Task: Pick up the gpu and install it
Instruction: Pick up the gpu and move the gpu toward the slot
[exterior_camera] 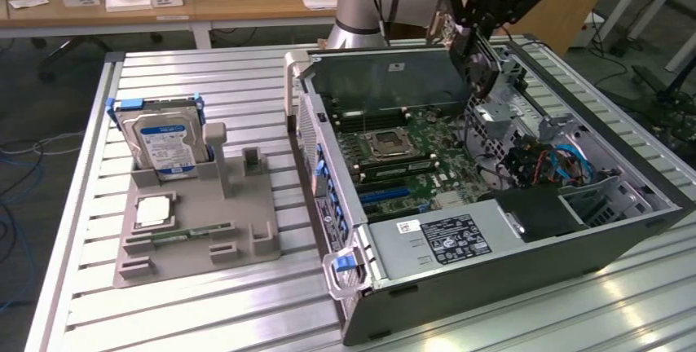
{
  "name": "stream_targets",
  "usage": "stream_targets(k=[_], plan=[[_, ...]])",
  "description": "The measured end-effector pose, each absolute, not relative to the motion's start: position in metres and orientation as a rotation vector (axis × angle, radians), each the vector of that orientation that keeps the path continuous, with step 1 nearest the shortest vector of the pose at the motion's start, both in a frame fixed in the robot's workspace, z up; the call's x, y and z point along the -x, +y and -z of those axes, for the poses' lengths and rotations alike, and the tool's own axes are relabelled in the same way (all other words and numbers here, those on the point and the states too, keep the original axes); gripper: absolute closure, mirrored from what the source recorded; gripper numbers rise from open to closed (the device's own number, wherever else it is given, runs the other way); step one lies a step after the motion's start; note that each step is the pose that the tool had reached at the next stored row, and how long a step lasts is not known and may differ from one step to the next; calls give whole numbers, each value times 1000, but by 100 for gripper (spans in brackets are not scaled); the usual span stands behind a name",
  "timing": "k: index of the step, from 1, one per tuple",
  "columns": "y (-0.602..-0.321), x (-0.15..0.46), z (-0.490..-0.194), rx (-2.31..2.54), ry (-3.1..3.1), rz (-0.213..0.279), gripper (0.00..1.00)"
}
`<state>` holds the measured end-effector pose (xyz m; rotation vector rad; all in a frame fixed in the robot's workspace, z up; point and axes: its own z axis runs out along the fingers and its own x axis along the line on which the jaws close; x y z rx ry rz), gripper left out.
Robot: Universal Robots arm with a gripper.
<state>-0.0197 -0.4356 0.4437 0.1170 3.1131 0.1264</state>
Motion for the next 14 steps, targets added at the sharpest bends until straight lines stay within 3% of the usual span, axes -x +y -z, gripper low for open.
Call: stream_targets(k=[14], plan=[[-436, 16, -444, -117, 3113, -126, 73]])
